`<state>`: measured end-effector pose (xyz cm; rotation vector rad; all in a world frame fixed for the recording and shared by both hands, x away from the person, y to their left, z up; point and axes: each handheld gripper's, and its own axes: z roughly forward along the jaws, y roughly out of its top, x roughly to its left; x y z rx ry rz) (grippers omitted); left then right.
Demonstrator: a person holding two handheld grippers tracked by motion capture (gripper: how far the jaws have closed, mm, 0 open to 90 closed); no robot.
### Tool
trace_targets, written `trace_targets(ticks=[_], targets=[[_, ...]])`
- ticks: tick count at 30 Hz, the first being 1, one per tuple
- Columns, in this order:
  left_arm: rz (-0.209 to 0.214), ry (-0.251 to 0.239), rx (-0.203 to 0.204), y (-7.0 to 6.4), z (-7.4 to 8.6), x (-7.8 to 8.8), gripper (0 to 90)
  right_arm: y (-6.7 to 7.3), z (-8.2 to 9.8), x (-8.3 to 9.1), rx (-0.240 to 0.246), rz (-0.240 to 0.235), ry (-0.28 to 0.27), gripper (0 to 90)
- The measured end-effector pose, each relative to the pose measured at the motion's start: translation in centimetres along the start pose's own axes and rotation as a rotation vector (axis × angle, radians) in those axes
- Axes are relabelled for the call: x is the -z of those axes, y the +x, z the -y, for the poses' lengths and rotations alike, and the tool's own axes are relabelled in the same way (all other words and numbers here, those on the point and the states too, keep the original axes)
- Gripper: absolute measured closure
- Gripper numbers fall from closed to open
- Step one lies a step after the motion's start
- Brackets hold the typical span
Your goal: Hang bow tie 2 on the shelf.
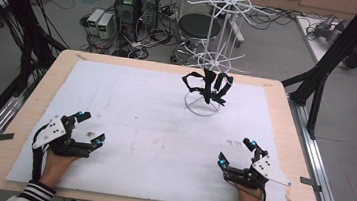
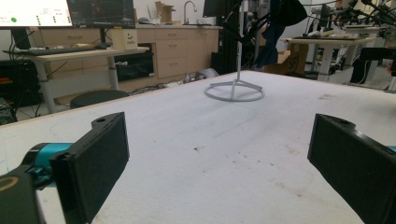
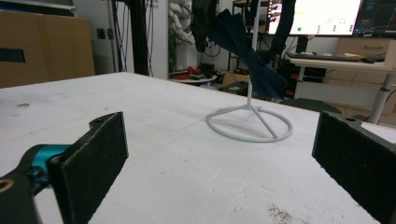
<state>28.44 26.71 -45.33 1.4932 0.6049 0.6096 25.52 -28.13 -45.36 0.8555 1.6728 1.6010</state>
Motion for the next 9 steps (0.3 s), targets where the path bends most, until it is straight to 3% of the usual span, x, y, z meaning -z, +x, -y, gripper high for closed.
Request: trace_targets(ticks=[9], targets=[[-0.013,-0.008,-0.005,-0.09,0.09,0.09,5.9,-0.05,0.1,0.09,-0.012,0.007,-0.009,2.6]])
